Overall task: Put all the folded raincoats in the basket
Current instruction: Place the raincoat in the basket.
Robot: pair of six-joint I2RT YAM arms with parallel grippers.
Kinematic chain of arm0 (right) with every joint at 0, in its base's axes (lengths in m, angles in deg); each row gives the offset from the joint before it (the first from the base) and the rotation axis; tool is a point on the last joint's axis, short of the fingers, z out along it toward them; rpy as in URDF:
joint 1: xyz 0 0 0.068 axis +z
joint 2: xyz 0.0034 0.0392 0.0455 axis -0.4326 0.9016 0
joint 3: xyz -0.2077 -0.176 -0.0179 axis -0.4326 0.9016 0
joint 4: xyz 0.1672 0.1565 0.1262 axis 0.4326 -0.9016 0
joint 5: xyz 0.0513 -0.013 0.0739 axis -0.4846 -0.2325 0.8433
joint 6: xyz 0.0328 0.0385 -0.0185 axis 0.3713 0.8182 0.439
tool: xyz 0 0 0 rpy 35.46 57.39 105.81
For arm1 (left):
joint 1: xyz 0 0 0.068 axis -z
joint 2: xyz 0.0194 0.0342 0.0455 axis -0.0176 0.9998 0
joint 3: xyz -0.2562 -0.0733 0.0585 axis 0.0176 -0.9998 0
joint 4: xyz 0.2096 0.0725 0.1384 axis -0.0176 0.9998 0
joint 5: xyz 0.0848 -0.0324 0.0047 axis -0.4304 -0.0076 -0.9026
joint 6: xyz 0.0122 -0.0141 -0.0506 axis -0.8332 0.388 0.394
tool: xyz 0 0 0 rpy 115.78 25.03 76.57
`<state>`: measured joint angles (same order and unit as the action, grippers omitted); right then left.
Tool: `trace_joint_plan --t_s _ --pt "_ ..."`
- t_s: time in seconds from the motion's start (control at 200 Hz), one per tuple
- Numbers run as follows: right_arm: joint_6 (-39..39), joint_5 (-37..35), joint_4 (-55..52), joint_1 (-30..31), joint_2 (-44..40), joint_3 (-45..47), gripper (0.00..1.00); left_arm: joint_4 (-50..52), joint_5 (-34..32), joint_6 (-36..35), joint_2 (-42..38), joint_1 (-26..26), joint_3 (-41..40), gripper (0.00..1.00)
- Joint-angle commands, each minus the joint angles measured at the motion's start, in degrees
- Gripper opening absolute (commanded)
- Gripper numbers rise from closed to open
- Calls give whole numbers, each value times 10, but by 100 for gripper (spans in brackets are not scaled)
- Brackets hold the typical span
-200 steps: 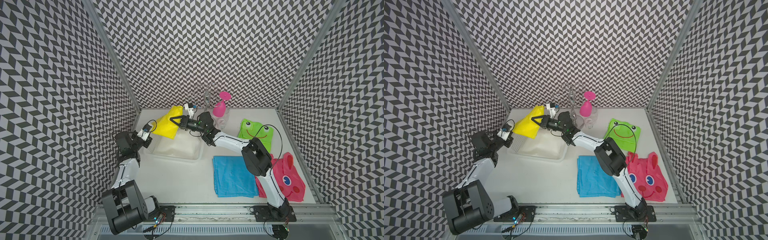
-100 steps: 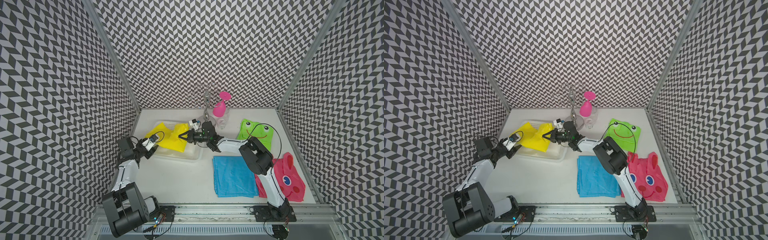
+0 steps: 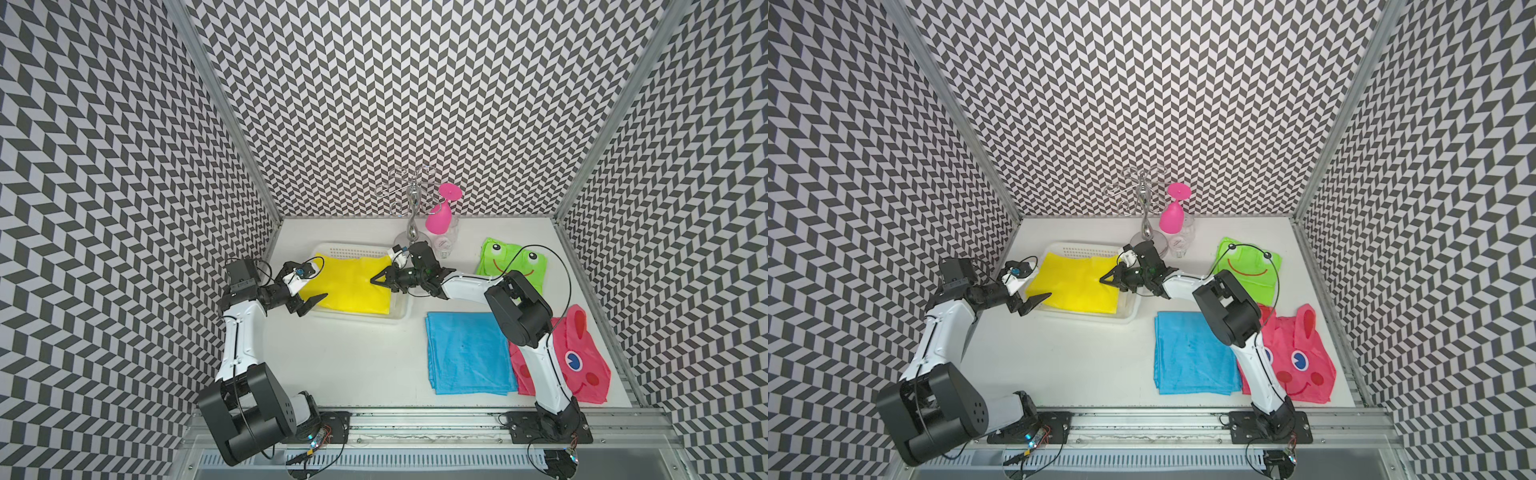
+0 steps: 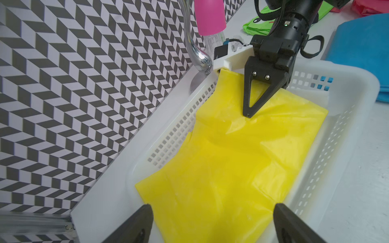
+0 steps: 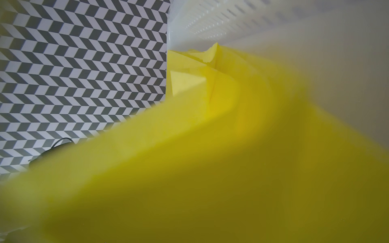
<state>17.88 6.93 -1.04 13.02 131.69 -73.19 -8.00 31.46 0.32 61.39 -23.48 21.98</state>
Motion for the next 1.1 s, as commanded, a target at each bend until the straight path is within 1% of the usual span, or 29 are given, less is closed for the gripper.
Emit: trace_joint_plan --t_s 0.0,0.045,0.115,0.18,0.275,0.351,0.501,0.601,0.651,0.696,0.771,0.806,0.906,1.011,1.092 --pt "-28 -23 -49 -5 -27 -8 23 -56 -26 108 25 30 6 89" --pt "-30 -29 -58 -4 -31 -12 22 -94 -54 146 31 49 0 88" --pt "-34 -41 -70 -4 -43 -15 19 -144 -79 173 36 67 -15 88" --pt "-39 -58 -86 -4 -57 -20 15 -172 -89 187 37 78 -21 88" --pt "-54 -76 -118 -4 -75 -32 13 -173 -85 193 41 84 -12 88" --pt "-67 -74 -140 -4 -82 -41 12 -167 -81 193 43 88 -4 89" --pt "-109 -89 -192 -5 -74 -60 12 -166 -88 190 49 101 -1 90" --pt "-133 -113 -225 -4 -68 -62 12 -191 -100 214 57 116 -8 89" --pt "-149 -141 -240 -3 -71 -58 15 -216 -113 236 63 127 -17 88" --pt "-171 -183 -260 1 -79 -58 20 -241 -130 249 67 140 -27 86" --pt "-189 -236 -270 5 -94 -45 38 -283 -180 256 76 167 -45 84" --pt "-192 -243 -261 5 -102 -35 43 -294 -200 250 83 178 -50 84" --pt "-198 -267 -250 7 -129 -13 45 -312 -224 260 110 191 -45 83" --pt "-205 -277 -246 9 -164 3 45 -309 -234 285 137 191 -26 82" --pt "-222 -314 -264 15 -192 9 43 -305 -235 295 149 193 -18 81"
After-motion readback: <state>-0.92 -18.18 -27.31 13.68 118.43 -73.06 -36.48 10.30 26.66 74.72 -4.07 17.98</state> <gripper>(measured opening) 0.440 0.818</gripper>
